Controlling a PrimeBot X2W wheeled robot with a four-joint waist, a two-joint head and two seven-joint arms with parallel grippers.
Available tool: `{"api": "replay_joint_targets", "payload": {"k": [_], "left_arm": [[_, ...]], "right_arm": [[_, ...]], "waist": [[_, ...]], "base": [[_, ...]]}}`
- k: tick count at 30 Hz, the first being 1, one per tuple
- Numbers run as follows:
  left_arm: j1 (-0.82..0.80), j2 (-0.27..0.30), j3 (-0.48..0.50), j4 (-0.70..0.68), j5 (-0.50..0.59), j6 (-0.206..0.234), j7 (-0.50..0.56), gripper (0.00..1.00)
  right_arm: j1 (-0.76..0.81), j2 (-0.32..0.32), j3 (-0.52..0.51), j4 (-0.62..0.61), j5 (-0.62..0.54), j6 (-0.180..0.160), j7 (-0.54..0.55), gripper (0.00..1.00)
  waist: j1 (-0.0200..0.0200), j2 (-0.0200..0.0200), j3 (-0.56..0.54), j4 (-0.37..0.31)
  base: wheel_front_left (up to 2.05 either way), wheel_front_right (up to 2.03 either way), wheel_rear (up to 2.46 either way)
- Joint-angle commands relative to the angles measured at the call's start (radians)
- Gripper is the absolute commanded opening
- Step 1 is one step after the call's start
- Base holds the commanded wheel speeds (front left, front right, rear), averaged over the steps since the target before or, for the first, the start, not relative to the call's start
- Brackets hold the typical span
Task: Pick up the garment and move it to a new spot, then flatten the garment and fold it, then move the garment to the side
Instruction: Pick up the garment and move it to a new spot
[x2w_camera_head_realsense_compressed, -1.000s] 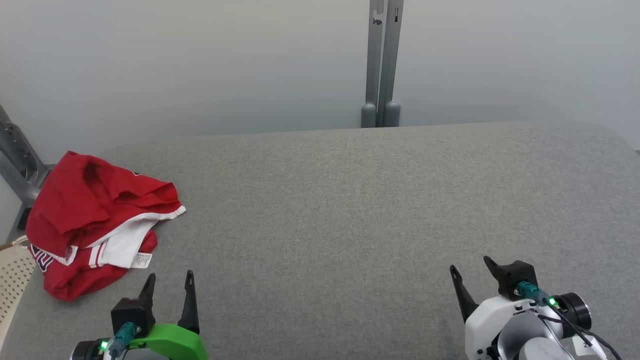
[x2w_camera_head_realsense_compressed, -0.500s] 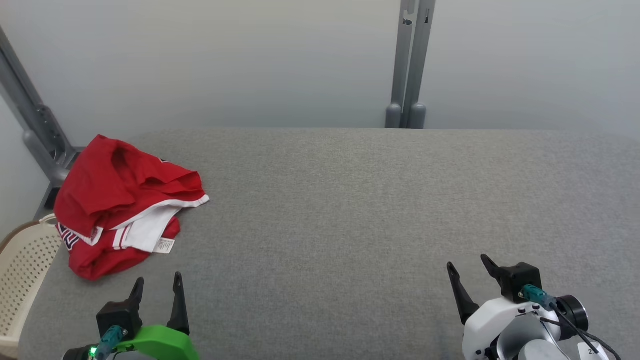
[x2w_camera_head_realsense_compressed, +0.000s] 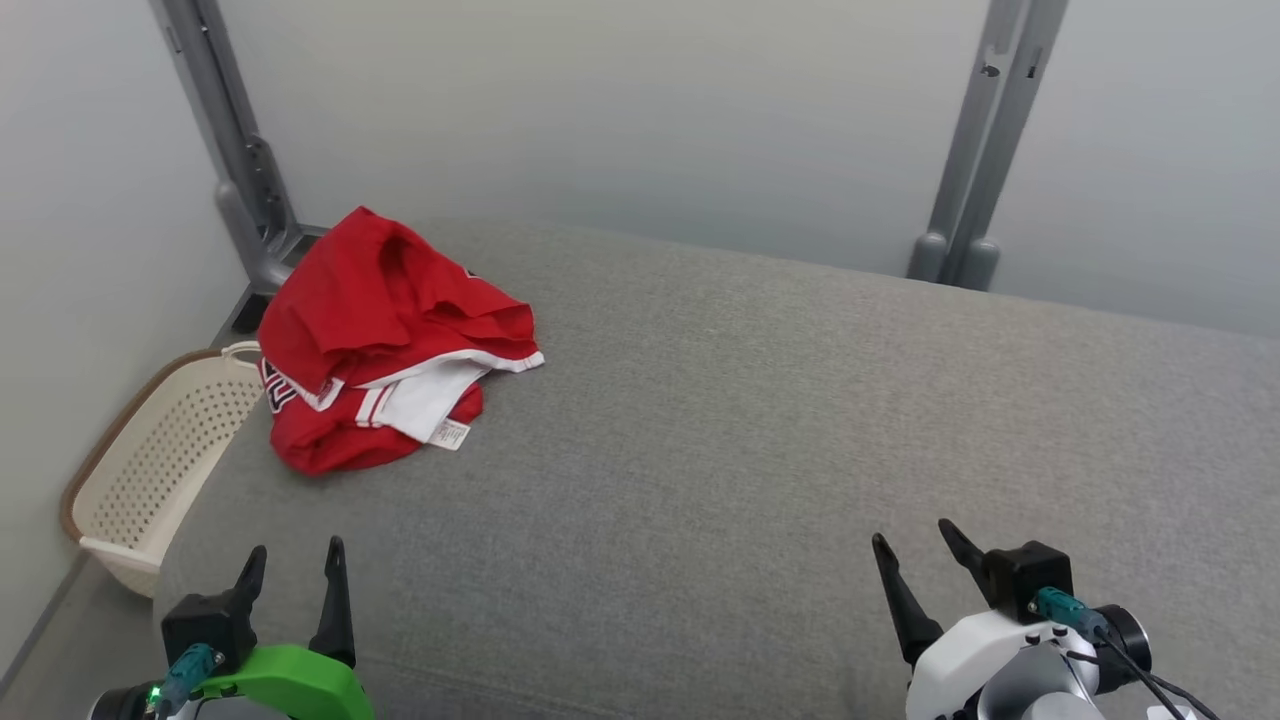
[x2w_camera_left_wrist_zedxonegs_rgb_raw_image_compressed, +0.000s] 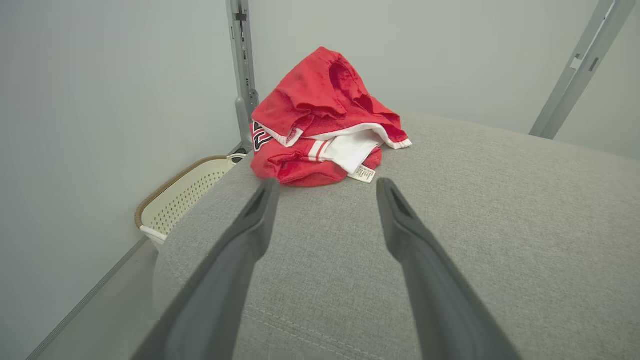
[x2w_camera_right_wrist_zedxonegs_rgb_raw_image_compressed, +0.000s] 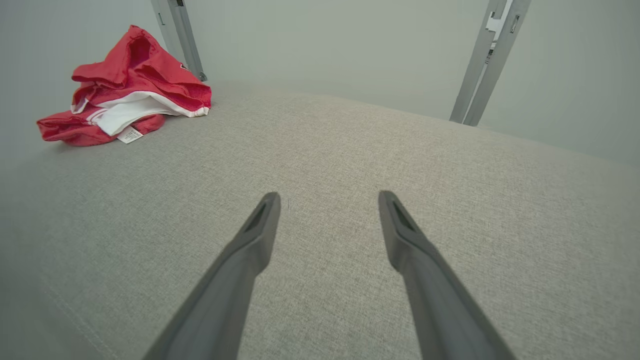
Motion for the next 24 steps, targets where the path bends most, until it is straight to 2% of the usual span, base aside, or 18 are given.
{"api": "replay_joint_targets", "payload": {"k": [1,9,17,24], "left_arm": [[0.016,0.010,0.001,-0.004,-0.003,0.005,0.004,1.00],[0.041,0.034,0.004,-0.055,-0.006,0.020,0.031,1.00],[0.048,0.044,0.005,-0.072,-0.019,0.021,0.048,1.00],[-0.144,0.043,-0.022,-0.003,-0.043,-0.021,0.172,1.00]], "right_arm": [[-0.005,-0.002,0.003,0.004,0.008,0.000,-0.008,1.00],[-0.028,-0.002,0.032,0.029,0.040,0.000,-0.034,1.00],[-0.031,-0.003,0.049,0.047,0.049,0.000,-0.046,1.00],[-0.030,-0.002,0.070,0.014,0.026,0.000,-0.023,1.00]], "waist": [[0.0000,0.0000,0.003,0.070],[0.0000,0.0000,0.012,0.140],[0.0000,0.0000,0.011,0.154],[0.0000,0.0000,0.039,0.135]], "base": [[0.00,0.00,0.00],[0.00,0.00,0.00],[0.00,0.00,0.00],[0.00,0.00,0.00]]}}
